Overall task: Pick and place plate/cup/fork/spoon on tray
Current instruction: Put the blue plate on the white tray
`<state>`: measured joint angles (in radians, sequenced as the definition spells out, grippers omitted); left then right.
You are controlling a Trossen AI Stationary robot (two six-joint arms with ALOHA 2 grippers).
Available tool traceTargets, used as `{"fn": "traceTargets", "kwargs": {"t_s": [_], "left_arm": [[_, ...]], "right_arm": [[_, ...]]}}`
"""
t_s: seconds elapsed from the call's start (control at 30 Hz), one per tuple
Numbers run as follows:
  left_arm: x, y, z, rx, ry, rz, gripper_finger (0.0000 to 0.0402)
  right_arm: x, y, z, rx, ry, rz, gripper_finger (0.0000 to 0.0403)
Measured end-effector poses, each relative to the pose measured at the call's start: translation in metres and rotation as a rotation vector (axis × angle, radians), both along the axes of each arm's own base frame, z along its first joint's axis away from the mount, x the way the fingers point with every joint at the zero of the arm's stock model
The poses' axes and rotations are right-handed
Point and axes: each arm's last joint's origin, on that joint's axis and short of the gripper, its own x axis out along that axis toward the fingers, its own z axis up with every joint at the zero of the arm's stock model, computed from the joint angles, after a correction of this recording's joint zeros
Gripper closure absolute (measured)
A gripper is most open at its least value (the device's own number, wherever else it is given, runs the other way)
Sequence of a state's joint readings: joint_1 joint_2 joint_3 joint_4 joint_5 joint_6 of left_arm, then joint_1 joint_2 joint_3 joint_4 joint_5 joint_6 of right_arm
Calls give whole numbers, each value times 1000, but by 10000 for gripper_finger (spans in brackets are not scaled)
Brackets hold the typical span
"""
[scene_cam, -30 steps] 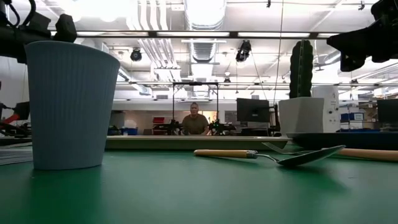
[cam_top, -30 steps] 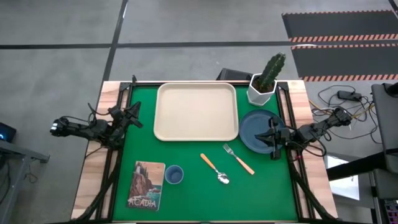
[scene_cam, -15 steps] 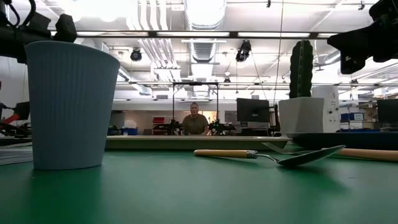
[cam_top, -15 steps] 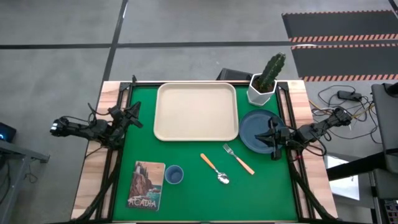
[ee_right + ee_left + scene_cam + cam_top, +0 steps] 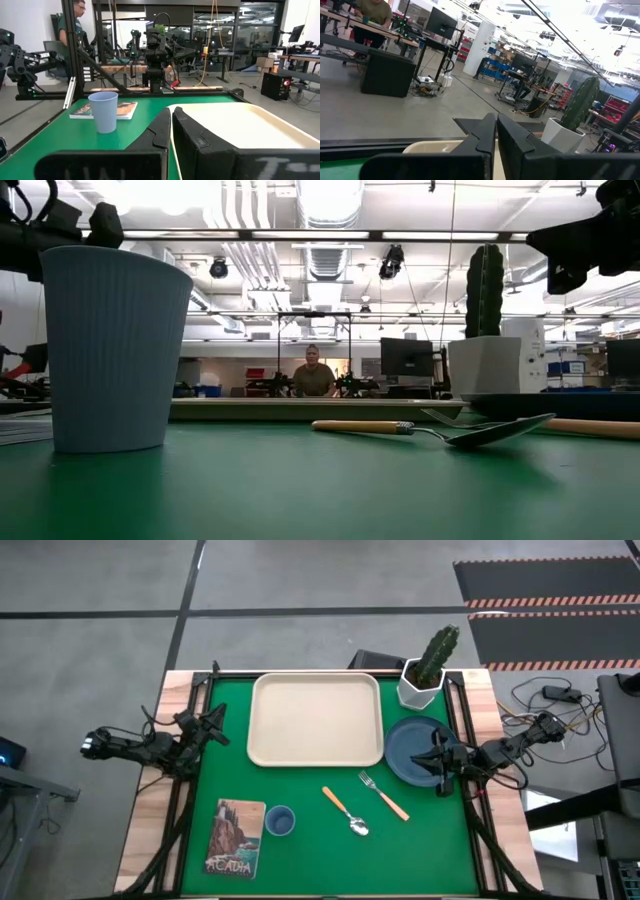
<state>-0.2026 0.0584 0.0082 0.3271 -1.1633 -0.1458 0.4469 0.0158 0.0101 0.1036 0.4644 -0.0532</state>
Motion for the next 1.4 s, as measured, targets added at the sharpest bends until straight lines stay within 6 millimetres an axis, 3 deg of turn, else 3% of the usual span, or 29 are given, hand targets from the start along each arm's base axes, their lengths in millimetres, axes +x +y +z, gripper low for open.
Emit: {"fn": "traceTargets", "kwargs": {"t_s": [1.4], "left_arm": [[0,0,0,-3,-14,-15,402]], "right_arm": [[0,0,4,-9,-35,-4,394]]}}
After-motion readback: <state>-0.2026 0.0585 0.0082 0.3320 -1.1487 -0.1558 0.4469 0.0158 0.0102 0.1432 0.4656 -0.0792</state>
